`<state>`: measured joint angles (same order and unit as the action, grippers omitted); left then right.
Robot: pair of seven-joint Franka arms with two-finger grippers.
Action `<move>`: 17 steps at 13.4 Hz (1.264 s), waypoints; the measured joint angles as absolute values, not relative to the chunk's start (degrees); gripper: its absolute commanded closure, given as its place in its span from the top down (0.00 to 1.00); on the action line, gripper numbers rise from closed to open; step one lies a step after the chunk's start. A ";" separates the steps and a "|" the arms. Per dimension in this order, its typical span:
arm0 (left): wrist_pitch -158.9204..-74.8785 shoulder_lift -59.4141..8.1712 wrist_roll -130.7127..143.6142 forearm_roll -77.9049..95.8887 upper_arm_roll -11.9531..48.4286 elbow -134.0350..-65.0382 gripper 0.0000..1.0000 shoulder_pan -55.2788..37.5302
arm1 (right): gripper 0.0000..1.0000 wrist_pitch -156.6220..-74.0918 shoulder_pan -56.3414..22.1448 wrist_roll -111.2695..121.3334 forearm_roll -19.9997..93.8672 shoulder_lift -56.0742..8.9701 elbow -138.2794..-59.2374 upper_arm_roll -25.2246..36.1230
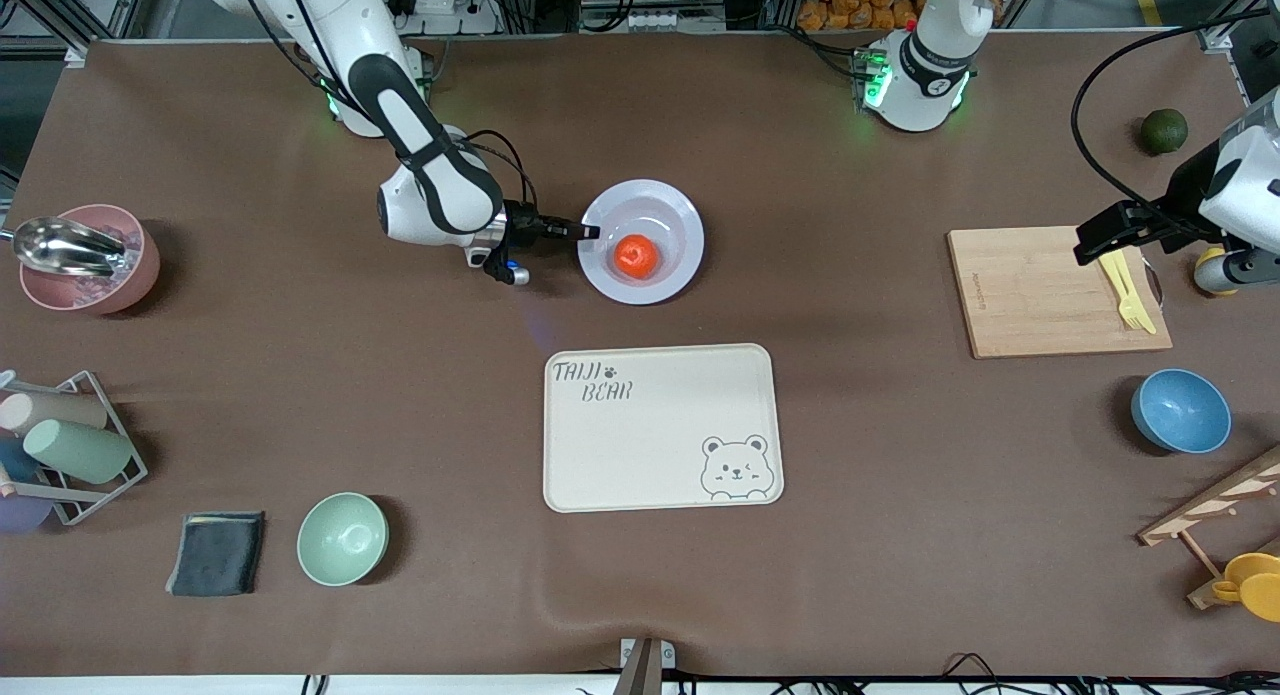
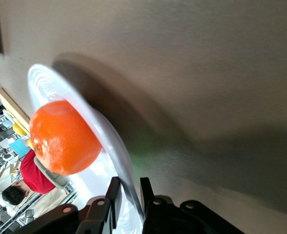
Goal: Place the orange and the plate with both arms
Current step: 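Grip the plate rim with the right gripper and lift it, then carry the plate with the right gripper onto the bear tray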
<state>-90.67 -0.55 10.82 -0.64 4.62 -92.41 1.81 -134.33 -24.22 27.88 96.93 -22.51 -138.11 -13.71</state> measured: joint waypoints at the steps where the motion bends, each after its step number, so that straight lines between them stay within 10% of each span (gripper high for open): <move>1: -90.67 -0.56 10.82 -0.64 4.62 -92.51 1.00 1.81 | 0.00 -134.36 -24.22 27.93 96.94 -22.51 -137.94 -13.69; 17: -91.89 -0.68 10.80 -0.64 4.76 -95.12 1.00 2.92 | 0.00 -134.97 -22.47 32.34 97.60 -16.82 -127.55 -13.61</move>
<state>-91.89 -0.68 10.80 -0.64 4.76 -95.12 2.92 -134.97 -22.47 32.34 97.60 -16.82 -127.55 -13.61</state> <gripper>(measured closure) 0.000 0.912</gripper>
